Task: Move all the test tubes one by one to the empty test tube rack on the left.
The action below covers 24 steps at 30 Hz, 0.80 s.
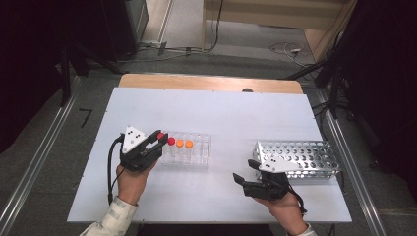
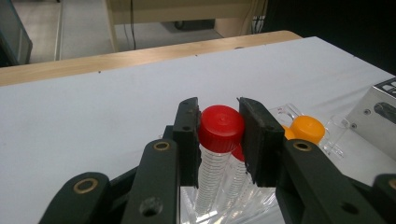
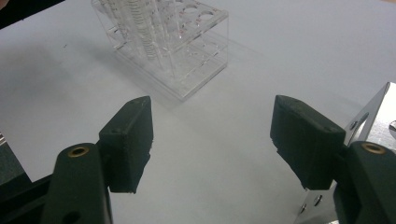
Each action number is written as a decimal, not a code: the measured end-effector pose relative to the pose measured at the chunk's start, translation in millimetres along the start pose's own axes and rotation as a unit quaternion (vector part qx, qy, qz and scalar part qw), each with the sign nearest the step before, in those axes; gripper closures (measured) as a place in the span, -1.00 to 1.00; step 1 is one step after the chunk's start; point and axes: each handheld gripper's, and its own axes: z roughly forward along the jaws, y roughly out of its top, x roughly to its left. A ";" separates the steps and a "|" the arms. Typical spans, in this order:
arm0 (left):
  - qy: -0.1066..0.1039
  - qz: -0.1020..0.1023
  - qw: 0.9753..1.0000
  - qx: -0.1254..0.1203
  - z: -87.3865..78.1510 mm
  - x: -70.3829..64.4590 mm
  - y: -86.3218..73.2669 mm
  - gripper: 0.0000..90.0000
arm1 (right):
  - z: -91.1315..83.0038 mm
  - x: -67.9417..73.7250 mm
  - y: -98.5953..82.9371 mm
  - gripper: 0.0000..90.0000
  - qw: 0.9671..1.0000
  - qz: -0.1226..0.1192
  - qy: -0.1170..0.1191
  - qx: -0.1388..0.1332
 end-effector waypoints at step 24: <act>-0.025 -0.032 0.999 -0.002 -5.1 4.0 2.9 0.18 | 0.3 -1.8 -0.3 -0.37 1.000 0.002 -0.005 -0.003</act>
